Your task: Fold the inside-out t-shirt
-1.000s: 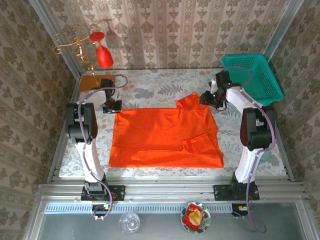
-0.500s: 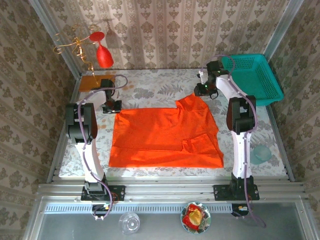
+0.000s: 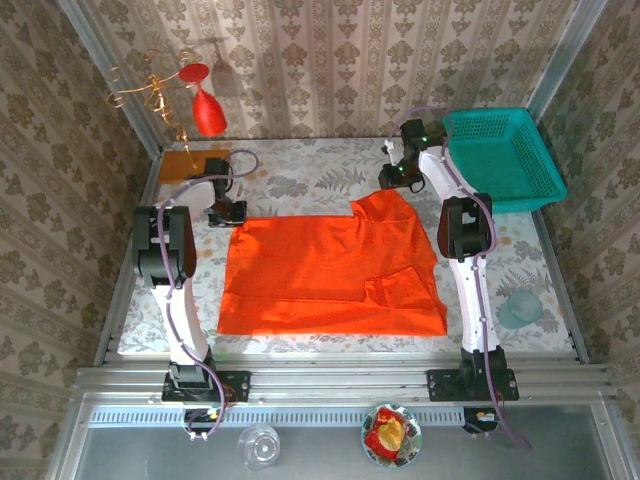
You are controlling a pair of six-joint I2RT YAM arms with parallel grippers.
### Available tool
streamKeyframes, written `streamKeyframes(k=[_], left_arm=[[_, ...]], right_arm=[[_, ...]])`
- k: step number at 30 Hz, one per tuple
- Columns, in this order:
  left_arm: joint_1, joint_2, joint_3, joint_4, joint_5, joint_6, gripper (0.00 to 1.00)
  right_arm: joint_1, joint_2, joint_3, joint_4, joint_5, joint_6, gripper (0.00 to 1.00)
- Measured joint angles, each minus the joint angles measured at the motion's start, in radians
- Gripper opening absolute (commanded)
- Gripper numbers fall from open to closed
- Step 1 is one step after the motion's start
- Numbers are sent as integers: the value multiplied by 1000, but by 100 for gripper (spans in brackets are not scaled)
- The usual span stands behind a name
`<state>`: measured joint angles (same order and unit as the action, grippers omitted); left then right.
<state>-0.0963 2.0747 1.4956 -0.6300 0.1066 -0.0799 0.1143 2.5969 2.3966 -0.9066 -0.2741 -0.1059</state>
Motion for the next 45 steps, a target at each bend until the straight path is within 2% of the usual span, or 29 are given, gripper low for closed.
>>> streamKeyframes(k=[5, 14, 21, 32, 40, 45], left_arm=[[-3, 0, 0, -3, 5, 3, 0], [-3, 0, 0, -1, 5, 3, 0], [-3, -29, 0, 27, -3, 3, 0], [-8, -161, -54, 165, -2, -7, 0], [-9, -232, -166, 246, -3, -19, 0], [-9, -337, -309, 332, -2, -23, 0]], right_arm=[[3, 10, 0, -18, 3, -4, 24], [2, 11, 0, -17, 37, 10, 0], [-16, -13, -2, -13, 96, 50, 0], [-72, -226, -94, 18, 105, 62, 0], [-68, -446, -414, 81, 111, 93, 0], [-68, -609, -629, 124, 121, 123, 0]])
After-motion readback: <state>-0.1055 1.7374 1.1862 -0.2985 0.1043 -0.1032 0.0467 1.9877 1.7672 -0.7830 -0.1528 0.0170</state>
